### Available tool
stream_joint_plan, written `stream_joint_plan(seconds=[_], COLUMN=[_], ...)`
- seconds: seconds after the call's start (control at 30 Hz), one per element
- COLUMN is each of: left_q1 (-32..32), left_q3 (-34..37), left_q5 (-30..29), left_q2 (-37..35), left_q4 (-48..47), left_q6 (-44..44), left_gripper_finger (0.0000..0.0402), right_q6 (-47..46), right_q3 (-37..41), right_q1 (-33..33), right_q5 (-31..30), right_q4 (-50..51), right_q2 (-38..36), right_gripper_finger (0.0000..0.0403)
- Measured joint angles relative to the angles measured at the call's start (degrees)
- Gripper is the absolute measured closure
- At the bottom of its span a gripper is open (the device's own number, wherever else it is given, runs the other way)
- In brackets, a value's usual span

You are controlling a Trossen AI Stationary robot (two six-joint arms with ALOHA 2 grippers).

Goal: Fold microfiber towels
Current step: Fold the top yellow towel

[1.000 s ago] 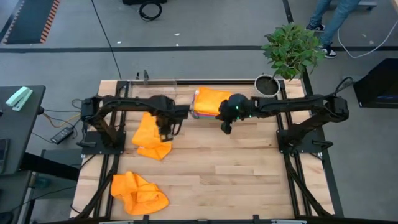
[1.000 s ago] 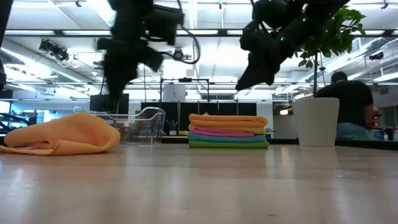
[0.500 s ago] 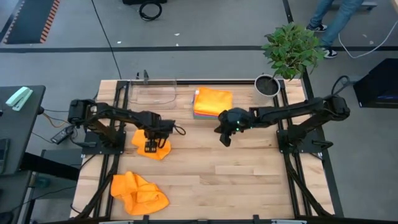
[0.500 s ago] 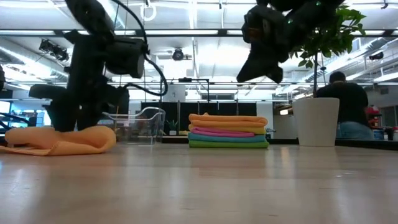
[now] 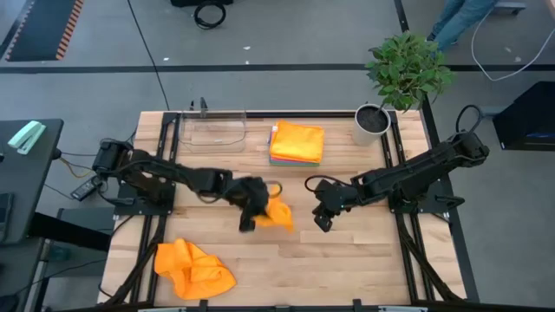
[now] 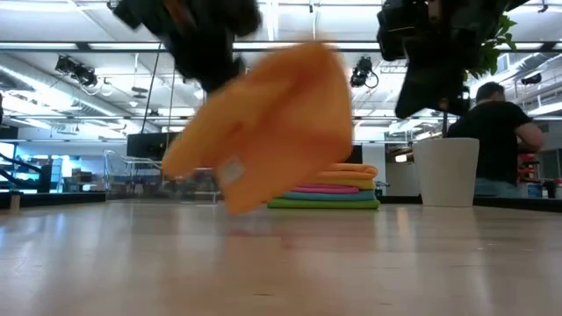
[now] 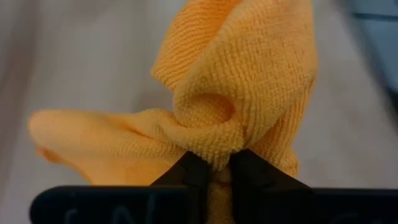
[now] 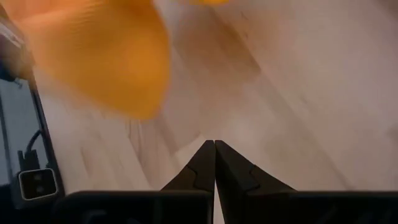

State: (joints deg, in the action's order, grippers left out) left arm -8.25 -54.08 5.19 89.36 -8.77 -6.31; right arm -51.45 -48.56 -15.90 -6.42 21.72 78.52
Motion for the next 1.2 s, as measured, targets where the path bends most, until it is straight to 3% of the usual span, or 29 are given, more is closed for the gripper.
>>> stream_joint_plan(seconds=[0.13, 0.27, 0.43, 0.8, 1.0, 1.2], left_q1=[-5.86, -9.54, -12.14, -14.96, -15.13, -15.06], left_q3=[-2.85, -2.61, -2.59, -2.67, -5.17, -12.69], left_q5=[0.77, 2.01, 2.14, 1.09, 1.02, 1.02], left_q2=[1.93, 6.22, 11.45, 13.31, 13.27, 13.22], left_q4=[-1.07, -1.35, -0.54, 0.64, -1.78, -16.07], left_q6=[6.48, 9.81, 9.18, 0.19, -2.09, -4.54], left_gripper_finger=[0.0373, 0.0372, 0.0338, 0.0254, 0.0193, 0.0148], right_q6=[-7.29, -5.62, -2.09, -3.69, -4.28, -0.73], right_q3=[0.00, 0.40, 0.46, 0.52, 0.47, -2.14], right_q1=[0.26, 3.75, 8.36, 10.94, 10.79, 10.88], right_q5=[-2.16, -3.16, -0.94, 13.92, 15.07, 12.88], right_q4=[0.38, -5.40, -16.62, -35.20, -44.01, -46.10], right_q2=[0.00, 1.49, 7.83, 25.44, 30.13, 33.04], right_gripper_finger=[0.0388, 0.0388, 0.0371, 0.0201, 0.0126, 0.0106])
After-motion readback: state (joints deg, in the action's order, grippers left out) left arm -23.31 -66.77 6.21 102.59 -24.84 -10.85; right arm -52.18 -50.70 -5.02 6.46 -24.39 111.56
